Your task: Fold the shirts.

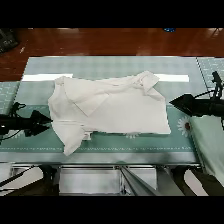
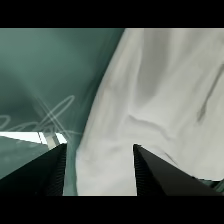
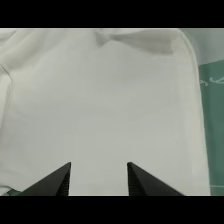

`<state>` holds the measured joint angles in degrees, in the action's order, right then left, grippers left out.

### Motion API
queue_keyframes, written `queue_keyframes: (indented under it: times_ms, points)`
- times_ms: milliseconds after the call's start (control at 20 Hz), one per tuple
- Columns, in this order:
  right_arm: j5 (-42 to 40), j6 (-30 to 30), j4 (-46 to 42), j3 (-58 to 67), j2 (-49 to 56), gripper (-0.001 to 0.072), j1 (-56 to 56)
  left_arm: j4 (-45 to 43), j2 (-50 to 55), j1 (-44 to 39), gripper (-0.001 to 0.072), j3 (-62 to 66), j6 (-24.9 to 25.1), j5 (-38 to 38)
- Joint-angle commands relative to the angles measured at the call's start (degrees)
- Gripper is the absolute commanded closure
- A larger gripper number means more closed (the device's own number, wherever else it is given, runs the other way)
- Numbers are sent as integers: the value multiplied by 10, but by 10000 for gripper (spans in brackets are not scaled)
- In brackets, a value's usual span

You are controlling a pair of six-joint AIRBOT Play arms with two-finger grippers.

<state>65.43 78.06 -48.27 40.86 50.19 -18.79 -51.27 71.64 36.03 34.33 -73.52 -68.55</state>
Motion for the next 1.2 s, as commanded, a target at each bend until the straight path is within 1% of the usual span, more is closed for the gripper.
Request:
queue_keyframes:
  times_ms: [0, 100, 150, 200, 250, 300, 350, 450, 500, 650, 750, 900, 950, 1050, 1150]
  points:
    - [-7, -1, 28, -12, -17, 304, -4, -6, 25, -52, 199, -11, -3, 24]
    - [-8, -2, 36, -10, -17, 304, -37, -6, 42, -83, 201, -11, -2, 25]
    - [-6, -3, 27, -9, -17, 304, -71, -6, 47, -94, 221, -9, -2, 25]
    - [5, -3, 0, -9, -17, 304, -108, -6, 47, -99, 440, -5, 5, 24]
    - [33, 9, -50, -11, -17, 304, -140, -3, 45, -100, 683, 0, 11, 23]
    - [67, 41, -101, -24, -17, 304, -165, -2, 45, -100, 688, 5, 17, 22]
    - [89, 58, -125, -47, -17, 304, -176, -2, 45, -100, 688, 8, 26, 22]
    - [120, 57, -129, -102, -17, 304, -171, 2, 45, -100, 688, 8, 26, 26]
    - [122, 50, -122, -127, -17, 303, -170, 5, 45, -100, 688, 8, 32, 25]
    - [104, 39, -107, -174, -12, 304, -170, 7, 45, -100, 688, 8, 34, 23]
    - [96, 37, -102, -175, -3, 304, -170, 7, 45, -100, 688, 8, 34, 24]
    - [71, 26, -61, -175, 25, 304, -170, 7, 45, -100, 688, 8, 34, 26]
    - [57, 26, -59, -175, 37, 304, -170, 7, 45, -100, 688, 8, 34, 26]
    - [28, 35, -59, -175, 60, 304, -146, 7, 46, -100, 688, 8, 34, 26]
    - [-16, 45, -38, -174, 88, 304, -90, 7, 46, -100, 688, 8, 34, 30]
